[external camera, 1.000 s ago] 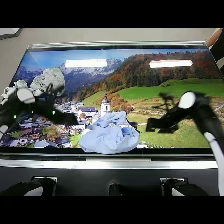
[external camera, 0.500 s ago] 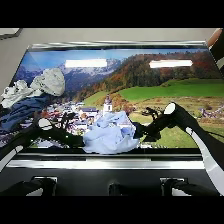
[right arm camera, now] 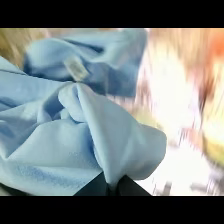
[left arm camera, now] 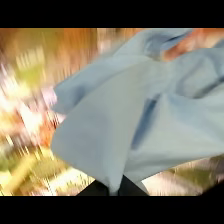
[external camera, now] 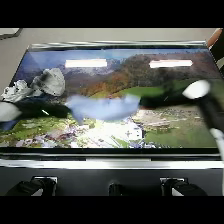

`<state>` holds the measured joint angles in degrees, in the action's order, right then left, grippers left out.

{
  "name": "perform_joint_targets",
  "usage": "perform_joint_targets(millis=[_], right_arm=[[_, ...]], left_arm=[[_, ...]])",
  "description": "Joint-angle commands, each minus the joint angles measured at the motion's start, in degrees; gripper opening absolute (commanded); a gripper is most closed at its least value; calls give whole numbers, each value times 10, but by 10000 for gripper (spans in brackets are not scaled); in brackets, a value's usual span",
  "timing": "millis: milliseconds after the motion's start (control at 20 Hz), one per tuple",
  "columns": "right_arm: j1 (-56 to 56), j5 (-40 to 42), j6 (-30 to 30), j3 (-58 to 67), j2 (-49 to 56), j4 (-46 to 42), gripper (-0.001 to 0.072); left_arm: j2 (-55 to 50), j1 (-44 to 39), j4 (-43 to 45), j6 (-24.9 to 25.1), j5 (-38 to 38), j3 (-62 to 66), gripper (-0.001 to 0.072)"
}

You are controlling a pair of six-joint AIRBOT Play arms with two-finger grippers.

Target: Fold the shirts.

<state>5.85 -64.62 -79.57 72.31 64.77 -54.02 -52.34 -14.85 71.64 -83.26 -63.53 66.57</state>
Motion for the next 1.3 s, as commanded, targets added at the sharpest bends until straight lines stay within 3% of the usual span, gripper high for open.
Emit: perform_joint_targets(millis=[0,150,350,450,600,800,900,1000,1150,1250], right_arm=[[0,164,16,184,-136,-55,42],[0,218,-12,261,-227,-54,42],[0,133,-99,262,-266,-80,42],[0,107,-126,262,-261,-117,42],[0,63,-147,262,-228,-194,42],[0,-15,-142,261,-84,-273,43],[0,19,-137,261,28,-264,44],[0,119,-159,262,147,-243,44],[0,180,-260,262,287,-118,44],[1,147,-267,262,344,-21,44]], left_arm=[[80,-1,87,-52,10,246,30],[100,-1,58,-70,28,396,30],[97,-1,-41,-67,55,429,30],[85,-1,-13,-67,58,429,30],[49,-1,72,-68,0,416,30],[-41,-1,122,-67,-60,309,31],[-103,0,123,-52,-51,230,31],[-172,5,123,-52,-23,163,31],[-276,23,119,-53,-25,110,31],[-330,33,97,-51,-60,105,31]])
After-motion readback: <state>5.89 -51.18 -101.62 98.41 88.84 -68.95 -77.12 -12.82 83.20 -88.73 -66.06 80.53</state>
